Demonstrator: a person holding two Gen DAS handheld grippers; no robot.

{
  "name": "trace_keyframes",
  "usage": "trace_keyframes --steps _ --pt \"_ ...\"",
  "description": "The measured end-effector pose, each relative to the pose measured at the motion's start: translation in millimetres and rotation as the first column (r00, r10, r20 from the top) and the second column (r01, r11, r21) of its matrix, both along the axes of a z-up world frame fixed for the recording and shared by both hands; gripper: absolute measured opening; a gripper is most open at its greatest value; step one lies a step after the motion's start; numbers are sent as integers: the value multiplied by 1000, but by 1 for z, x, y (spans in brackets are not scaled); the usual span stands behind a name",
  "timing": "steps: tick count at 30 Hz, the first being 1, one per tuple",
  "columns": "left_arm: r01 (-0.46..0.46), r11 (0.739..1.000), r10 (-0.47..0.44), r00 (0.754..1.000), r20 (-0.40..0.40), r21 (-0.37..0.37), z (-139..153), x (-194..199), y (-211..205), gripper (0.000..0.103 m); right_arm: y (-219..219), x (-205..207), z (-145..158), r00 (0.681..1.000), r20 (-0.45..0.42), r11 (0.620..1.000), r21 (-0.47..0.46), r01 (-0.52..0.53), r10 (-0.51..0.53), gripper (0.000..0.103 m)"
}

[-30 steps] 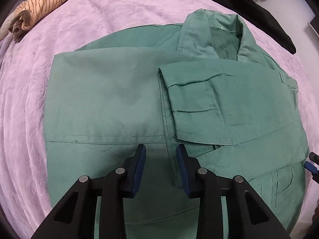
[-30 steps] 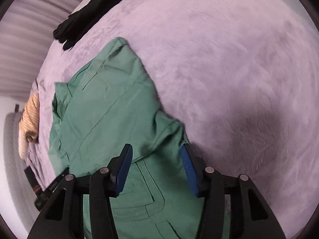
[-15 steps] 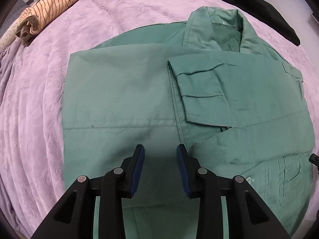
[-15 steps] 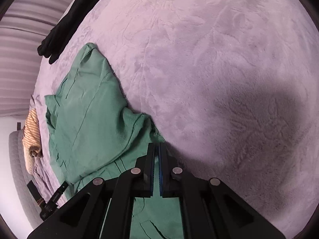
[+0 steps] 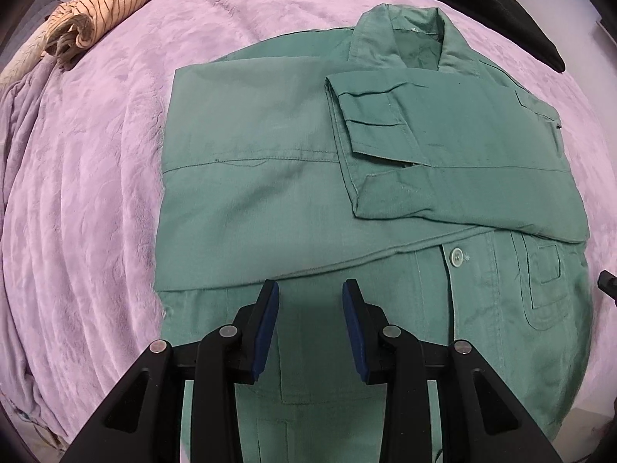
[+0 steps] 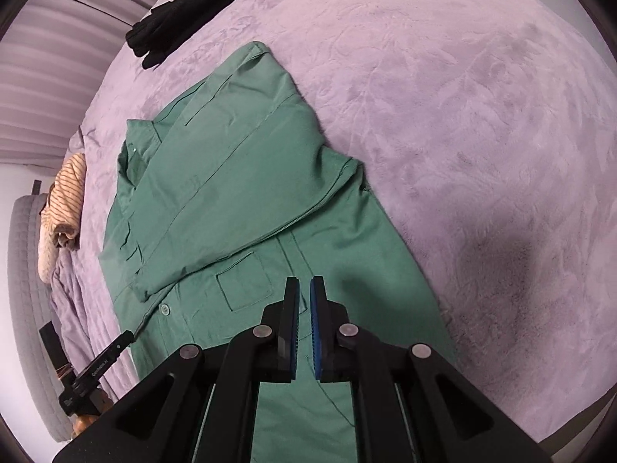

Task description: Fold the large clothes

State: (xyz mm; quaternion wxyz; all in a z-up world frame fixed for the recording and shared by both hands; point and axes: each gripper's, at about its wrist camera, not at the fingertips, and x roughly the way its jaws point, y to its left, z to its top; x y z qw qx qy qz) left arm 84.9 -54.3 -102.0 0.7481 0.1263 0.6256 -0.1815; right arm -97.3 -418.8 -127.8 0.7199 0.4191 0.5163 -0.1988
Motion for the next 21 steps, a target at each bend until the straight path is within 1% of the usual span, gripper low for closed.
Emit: trace_keyframes --steps 1,6,14,15,16,17,18,19,21 --pt "0 1000 0 1000 -4 2 -2 -1 -5 36 3 1 1 1000 2 1000 4 -2 2 6" --pt "3 1000 -3 1000 -17 5 6 -10 4 36 18 1 8 1000 5 1000 20 -13 13 6" --pt "-22 1000 23 998 -53 16 11 -20 18 37 47 4 16 997 -11 997 41 -71 72 6" --pt "-26 999 27 998 -58 22 11 -20 20 46 50 5 17 997 -11 996 41 -78 78 6" --pt "-33 999 34 997 -63 27 10 -19 22 61 52 6 19 996 -10 996 41 -85 85 6" --pt "-46 999 48 997 -58 29 12 -20 25 89 54 6 21 996 -8 995 40 -91 92 6" --pt "-59 998 60 998 -36 30 16 -22 27 98 56 7 23 995 -7 994 37 -98 99 6" --pt "-60 998 60 998 -16 34 20 -24 29 98 58 7 25 994 -7 994 31 -106 106 7" --pt "-55 998 55 998 -5 44 24 -27 30 98 62 9 31 992 -9 992 15 -124 124 6"
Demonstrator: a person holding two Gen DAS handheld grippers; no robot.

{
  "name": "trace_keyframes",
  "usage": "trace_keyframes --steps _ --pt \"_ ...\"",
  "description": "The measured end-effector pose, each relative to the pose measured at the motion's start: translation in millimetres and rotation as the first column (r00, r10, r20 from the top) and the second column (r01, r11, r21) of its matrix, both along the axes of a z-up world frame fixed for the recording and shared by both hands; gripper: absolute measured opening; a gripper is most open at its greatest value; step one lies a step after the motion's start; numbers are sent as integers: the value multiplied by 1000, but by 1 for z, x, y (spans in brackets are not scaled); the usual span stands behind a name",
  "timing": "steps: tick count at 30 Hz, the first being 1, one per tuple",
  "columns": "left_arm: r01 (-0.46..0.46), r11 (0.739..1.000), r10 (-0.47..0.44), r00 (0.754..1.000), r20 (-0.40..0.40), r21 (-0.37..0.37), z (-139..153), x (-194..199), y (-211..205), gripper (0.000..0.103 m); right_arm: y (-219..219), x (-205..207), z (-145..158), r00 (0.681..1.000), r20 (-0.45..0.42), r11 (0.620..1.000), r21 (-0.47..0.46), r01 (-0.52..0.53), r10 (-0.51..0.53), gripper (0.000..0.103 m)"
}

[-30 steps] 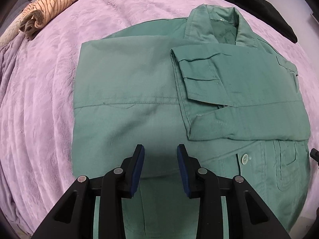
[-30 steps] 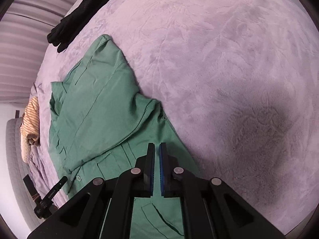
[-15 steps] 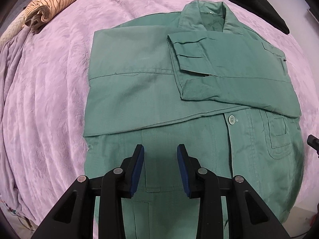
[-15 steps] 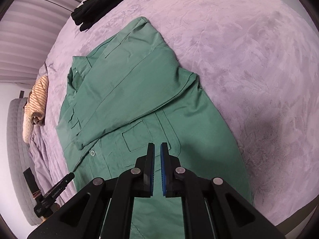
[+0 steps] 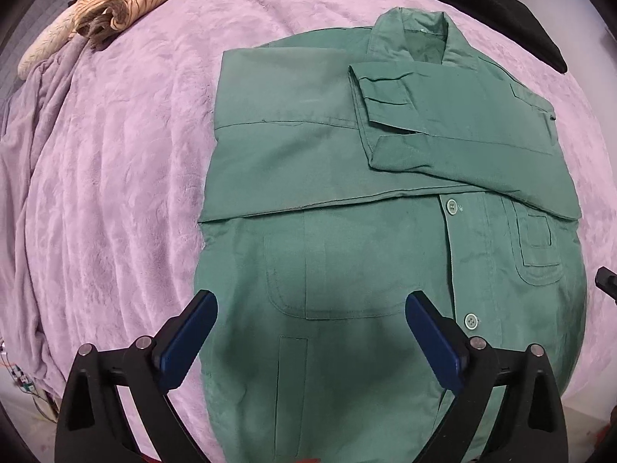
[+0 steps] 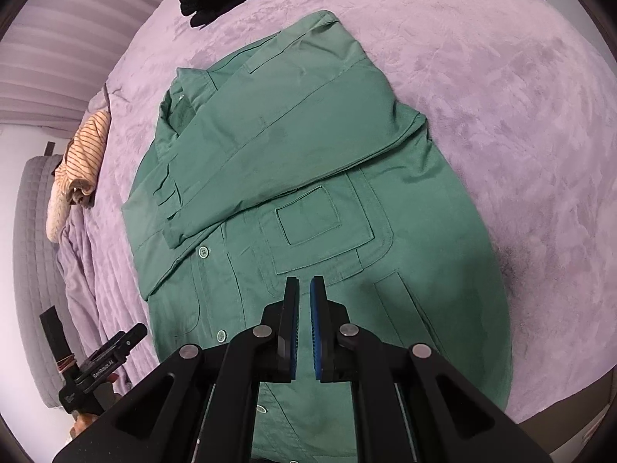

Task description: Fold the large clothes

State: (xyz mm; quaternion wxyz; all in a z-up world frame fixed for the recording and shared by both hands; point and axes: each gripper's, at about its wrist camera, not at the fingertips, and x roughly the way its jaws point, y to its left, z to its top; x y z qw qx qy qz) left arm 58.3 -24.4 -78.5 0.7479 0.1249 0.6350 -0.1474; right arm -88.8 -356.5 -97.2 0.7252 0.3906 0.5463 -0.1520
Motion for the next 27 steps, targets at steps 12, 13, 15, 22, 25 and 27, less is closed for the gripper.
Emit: trace_keyframes --steps 12,13,15,22,25,27 --pt "3 1000 -3 1000 -3 0 9 -10 2 99 28 16 36 986 40 975 -159 -153 161 97" --pt "3 1000 -3 1000 -3 1 9 -11 1 99 30 16 38 984 47 973 -165 -159 169 97" --pt "5 1000 -5 1000 -5 6 9 -12 0 99 32 18 39 982 55 971 -170 -169 180 97" --pt "25 999 -25 1000 -9 41 7 -20 -7 99 32 11 34 979 68 968 -176 -179 193 103" --pt "38 998 -38 999 -8 55 7 -23 -14 99 29 8 29 977 62 968 -165 -191 204 103" --pt "34 997 -34 999 -2 68 8 -25 -17 99 26 6 25 976 59 969 -145 -201 211 103"
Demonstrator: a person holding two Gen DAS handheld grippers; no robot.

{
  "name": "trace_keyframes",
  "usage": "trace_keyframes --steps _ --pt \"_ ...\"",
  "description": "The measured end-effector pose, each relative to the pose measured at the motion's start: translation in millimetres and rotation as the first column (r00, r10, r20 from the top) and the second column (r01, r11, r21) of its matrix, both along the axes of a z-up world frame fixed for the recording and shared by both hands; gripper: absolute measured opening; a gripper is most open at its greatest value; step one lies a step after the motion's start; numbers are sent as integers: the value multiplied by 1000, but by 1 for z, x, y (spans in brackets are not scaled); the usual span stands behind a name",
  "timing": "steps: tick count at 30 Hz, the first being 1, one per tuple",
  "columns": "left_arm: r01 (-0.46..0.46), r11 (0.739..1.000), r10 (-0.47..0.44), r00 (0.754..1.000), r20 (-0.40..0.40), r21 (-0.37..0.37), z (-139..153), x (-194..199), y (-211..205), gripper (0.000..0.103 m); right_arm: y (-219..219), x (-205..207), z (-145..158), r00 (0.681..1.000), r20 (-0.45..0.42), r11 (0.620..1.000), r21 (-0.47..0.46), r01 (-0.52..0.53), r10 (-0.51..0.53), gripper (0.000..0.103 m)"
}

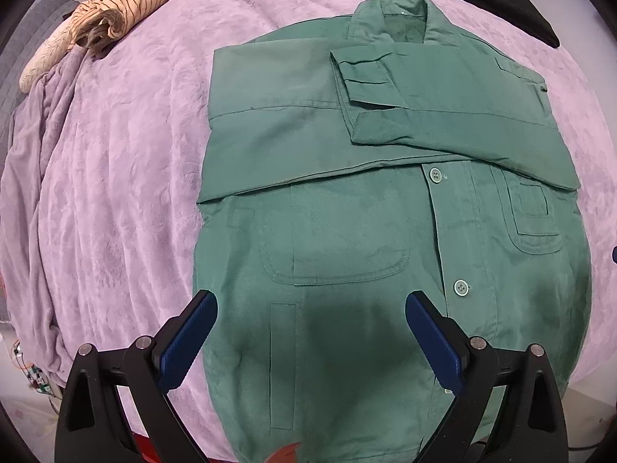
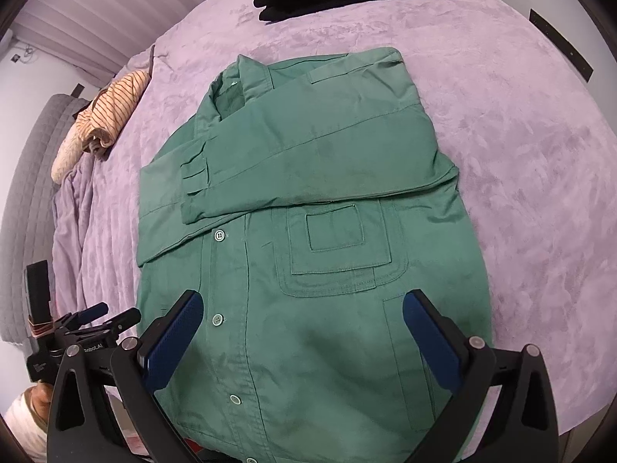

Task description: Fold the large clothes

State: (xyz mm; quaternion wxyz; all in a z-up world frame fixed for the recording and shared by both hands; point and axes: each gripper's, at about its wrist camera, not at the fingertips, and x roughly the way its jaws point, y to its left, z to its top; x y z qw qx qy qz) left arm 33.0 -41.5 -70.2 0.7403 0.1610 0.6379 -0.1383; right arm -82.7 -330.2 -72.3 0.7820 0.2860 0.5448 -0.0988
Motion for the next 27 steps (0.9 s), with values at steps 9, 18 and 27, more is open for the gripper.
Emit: trace_keyframes --steps 9,18,27 --pt "-50 999 50 998 -36 -2 0 -22 -8 98 -11 -7 -12 997 -32 997 46 -62 63 103" --pt "-147 989 147 988 -48 6 3 -66 -6 99 -17 -12 -21 979 -84 982 59 -180 184 103" --pt "-149 989 148 989 -11 -11 18 -81 11 99 -3 -22 -17 973 -93 977 43 -207 210 103"
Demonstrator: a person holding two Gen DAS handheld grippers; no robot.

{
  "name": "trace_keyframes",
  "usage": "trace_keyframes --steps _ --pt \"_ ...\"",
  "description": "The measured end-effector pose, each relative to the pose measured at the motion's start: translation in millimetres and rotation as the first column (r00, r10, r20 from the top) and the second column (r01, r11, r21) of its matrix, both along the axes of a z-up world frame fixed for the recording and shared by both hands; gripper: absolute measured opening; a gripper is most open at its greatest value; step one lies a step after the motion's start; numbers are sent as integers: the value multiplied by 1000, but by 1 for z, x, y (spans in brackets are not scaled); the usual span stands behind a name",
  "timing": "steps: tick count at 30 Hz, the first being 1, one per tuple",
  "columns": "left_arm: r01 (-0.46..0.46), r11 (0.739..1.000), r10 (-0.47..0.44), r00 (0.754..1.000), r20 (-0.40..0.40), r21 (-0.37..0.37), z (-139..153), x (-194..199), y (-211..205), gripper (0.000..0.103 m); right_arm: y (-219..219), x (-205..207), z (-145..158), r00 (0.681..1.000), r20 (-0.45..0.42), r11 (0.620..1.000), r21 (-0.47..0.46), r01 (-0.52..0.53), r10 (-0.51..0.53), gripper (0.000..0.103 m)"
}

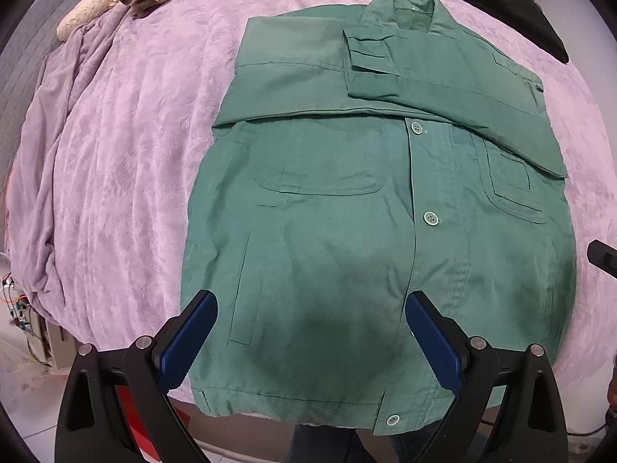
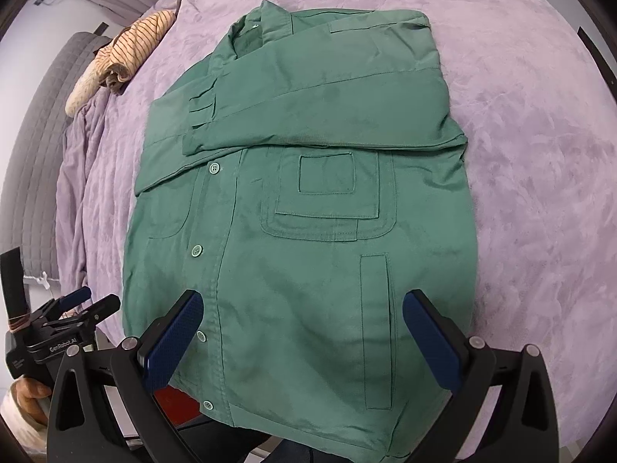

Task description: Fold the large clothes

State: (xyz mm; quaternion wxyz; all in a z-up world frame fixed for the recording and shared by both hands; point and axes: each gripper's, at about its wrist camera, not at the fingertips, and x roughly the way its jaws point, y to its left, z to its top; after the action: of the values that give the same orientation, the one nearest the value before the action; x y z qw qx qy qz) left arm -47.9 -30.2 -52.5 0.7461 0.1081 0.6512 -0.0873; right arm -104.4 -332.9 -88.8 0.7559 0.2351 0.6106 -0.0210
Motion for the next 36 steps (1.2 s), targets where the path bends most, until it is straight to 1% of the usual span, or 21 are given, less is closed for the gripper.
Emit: trace_keyframes --steps 2,4,7,11,20,23,25,28,30,32,36 --pt "2 1000 -2 1000 -6 -7 -3 -3 7 99 6 -4 1 1000 -2 1000 -18 2 -2 103" --pt "9 1000 -9 1000 -15 -11 -9 -7 15 99 14 -9 2 1000 -11 998 -60 6 -6 103" --pt "14 1000 -14 1000 -27 -13 -19 -16 30 99 28 -20 -2 999 -40 994 -109 8 -12 103" --pt "-2 1000 1 999 -54 -24 -33 -32 55 99 44 -40 -10 996 -86 985 -175 4 -19 103" --pt "-7 1000 4 996 -84 -30 -54 -54 94 99 66 -94 -22 988 -132 979 -195 57 -83 103" --pt "-10 999 7 996 -92 -33 -59 -57 102 99 68 -108 -24 986 -131 979 -187 77 -103 103" --pt "-8 999 4 996 -93 -43 -61 -59 106 99 67 -116 -25 984 -127 981 -167 100 -122 103" --pt "-19 997 12 995 -97 -71 -63 -60 116 99 58 -131 -26 979 -116 980 -126 155 -169 103" --pt "-34 995 25 995 -101 -94 -65 -58 126 99 48 -143 -27 970 -107 972 -107 209 -220 103" --pt "-59 992 47 993 -109 -109 -67 -55 136 99 33 -155 -28 953 -92 956 -80 283 -290 103" --pt "-118 981 95 984 -148 -156 -77 -48 158 99 -1 -188 -35 888 -73 890 12 456 -454 103"
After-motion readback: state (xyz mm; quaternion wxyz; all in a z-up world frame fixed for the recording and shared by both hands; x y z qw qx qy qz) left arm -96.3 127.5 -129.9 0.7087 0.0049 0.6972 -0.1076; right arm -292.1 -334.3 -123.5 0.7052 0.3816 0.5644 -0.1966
